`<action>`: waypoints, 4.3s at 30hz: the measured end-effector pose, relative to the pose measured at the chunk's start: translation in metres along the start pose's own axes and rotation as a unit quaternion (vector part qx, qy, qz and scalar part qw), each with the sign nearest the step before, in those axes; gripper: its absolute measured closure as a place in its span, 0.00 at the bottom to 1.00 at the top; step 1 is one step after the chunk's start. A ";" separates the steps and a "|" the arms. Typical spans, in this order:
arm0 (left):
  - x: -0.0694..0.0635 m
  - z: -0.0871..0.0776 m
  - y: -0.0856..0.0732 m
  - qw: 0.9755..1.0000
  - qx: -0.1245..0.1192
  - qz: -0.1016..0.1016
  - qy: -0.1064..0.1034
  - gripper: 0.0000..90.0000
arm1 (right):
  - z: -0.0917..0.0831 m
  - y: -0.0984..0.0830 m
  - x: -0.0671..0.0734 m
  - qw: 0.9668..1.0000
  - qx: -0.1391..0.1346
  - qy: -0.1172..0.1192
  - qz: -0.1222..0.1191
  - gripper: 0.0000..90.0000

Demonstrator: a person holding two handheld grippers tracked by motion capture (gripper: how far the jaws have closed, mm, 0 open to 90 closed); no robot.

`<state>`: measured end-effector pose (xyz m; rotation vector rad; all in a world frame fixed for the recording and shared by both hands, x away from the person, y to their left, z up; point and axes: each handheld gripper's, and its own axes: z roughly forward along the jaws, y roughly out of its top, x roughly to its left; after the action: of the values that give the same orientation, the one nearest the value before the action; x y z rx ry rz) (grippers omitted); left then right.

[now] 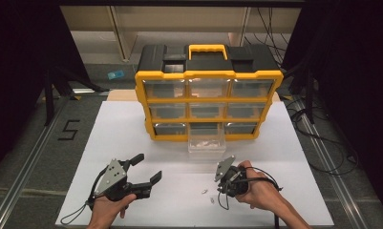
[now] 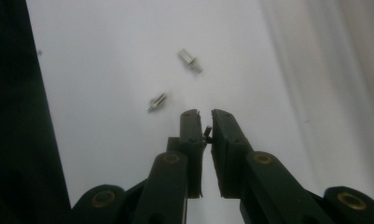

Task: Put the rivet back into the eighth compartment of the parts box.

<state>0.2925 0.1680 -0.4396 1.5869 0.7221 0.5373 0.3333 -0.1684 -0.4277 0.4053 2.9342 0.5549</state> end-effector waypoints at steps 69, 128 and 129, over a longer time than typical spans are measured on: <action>0.001 -0.001 0.000 1.000 -0.001 -0.003 0.001 0.18 | -0.037 0.059 -0.082 0.975 -0.183 -0.117 0.050 0.92; 0.000 -0.001 0.001 1.000 -0.004 -0.003 -0.001 0.18 | -0.031 0.045 0.005 0.984 -0.163 -0.066 0.007 0.34; 0.000 -0.001 0.001 1.000 -0.004 -0.003 -0.001 0.18 | -0.029 0.044 0.006 0.985 -0.159 -0.065 0.008 0.34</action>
<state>0.2918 0.1692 -0.4387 1.5780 0.7224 0.5342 0.3333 -0.1373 -0.3854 0.4071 2.6565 0.9433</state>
